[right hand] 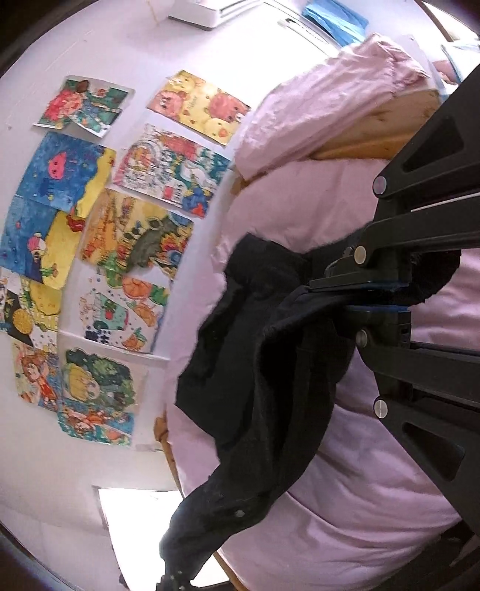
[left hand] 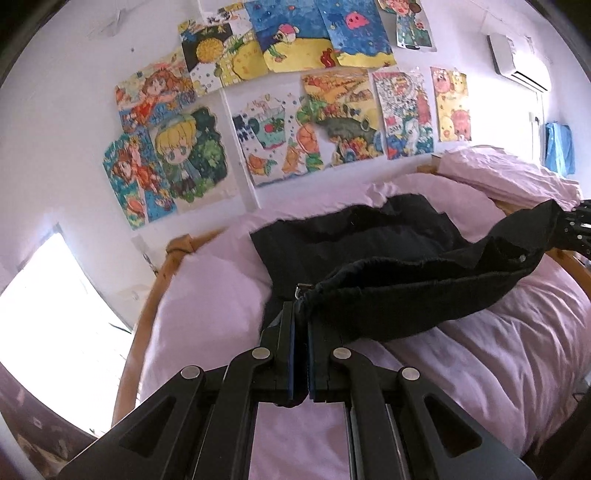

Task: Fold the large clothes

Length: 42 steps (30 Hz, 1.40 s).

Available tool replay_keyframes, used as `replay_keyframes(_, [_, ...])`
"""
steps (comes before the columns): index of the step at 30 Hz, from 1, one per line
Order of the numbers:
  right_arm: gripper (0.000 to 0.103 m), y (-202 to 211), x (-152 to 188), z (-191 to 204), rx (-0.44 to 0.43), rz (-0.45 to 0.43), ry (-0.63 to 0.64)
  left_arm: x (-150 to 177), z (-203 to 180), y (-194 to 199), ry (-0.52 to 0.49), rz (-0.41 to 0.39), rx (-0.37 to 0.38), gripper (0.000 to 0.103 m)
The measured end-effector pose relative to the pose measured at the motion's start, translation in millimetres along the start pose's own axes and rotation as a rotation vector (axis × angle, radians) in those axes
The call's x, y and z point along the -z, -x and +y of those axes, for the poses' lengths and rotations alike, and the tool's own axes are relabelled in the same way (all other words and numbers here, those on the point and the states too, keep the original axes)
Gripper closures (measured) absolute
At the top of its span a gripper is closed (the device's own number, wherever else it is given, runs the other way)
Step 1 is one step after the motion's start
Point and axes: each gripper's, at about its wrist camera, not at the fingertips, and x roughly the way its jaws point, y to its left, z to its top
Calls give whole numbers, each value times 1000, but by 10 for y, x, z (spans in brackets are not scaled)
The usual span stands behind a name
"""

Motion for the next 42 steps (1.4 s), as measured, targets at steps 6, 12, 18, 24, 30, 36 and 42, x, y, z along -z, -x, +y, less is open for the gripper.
replay_keyframes(6, [97,-286,-365,-179,56,-42,48,-323,31,-228,-42,-36,-65,99])
replay_keyframes(12, [97,-651,-786,-413,58,-77,2,-686,210,-610,10,-49,-123,99])
replay_keyframes(18, [97,-1006,-1096,-607,52,-121,-28,-1018,333,-913,45,-65,-172,99])
replay_keyframes(24, [97,-1333,-1207,-804,67,-189,-92,-1289,342,-1199,69,-111,-210,99])
replay_keyframes(30, [97,-1639,-1333,-928,100,-222,-112,-1526,432,-1579,136,-157,-228,99])
replay_keyframes(36, [96,-1966,-1485,-960,104,-235,-131,-1651,559,-1997,178,-146,-247,99])
replay_keyframes(42, [96,-2304,-1566,-926,121,-238,-147,-1681,639,-2411,176,-105,-250,99])
